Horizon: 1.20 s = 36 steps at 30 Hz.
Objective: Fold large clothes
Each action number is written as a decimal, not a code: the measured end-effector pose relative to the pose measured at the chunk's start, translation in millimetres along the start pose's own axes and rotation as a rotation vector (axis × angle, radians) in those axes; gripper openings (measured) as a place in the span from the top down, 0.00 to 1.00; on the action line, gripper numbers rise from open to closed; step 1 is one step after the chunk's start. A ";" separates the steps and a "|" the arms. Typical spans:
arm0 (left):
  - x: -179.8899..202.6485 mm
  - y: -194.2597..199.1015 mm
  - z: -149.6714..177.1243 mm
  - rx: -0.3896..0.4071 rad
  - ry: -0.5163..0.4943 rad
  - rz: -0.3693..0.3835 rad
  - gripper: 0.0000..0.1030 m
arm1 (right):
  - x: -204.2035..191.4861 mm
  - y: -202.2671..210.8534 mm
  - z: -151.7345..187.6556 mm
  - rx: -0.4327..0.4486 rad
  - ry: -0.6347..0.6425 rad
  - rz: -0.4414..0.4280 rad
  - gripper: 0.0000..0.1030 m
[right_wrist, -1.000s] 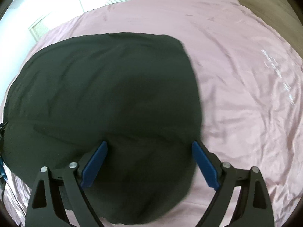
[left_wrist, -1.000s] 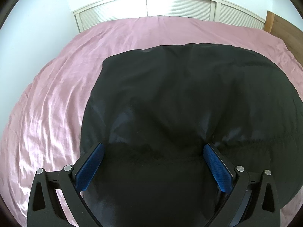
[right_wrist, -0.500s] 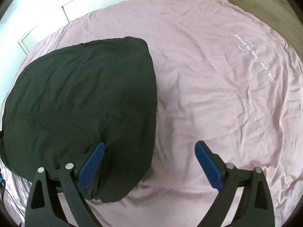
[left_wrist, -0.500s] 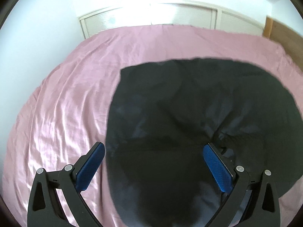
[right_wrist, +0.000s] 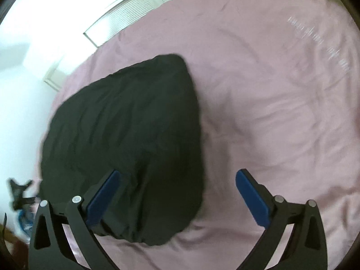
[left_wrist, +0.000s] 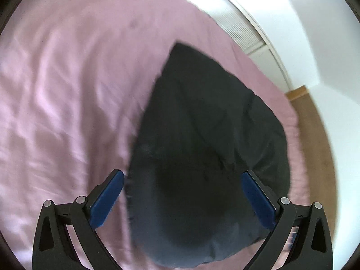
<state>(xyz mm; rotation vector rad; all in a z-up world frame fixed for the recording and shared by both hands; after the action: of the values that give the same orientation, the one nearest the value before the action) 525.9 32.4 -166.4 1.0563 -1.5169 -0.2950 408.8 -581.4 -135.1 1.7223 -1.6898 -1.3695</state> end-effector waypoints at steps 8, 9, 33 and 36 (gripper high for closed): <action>-6.5 -54.7 -2.4 -0.134 0.051 0.135 0.01 | 15.0 -48.4 -16.5 -0.061 -0.074 -0.183 0.00; -7.5 -61.1 -3.7 -0.153 0.058 0.154 0.01 | 15.7 -56.1 -16.8 -0.079 -0.068 -0.192 0.00; -6.9 -118.0 16.5 -0.257 0.163 0.226 0.01 | -35.4 -169.3 11.6 -0.246 -0.086 -0.433 0.00; -1.2 -113.8 20.1 -0.212 0.145 0.200 0.08 | -41.4 -168.4 13.3 -0.270 -0.088 -0.419 0.00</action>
<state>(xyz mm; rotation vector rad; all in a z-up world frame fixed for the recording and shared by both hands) 558.3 -37.4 -252.7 0.7366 -1.4141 -0.2282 499.1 -502.6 -261.2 1.9436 -1.1510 -1.7826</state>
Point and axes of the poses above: each gripper's, at about its wrist camera, not at the fingertips, and y roughly against the way its jaws point, x to its right, z to its underside, the point moved 6 cm from there along -y, roughly the way its jaws point, and after that the axes turned 5 degrees about y, right-handed, at the moved point
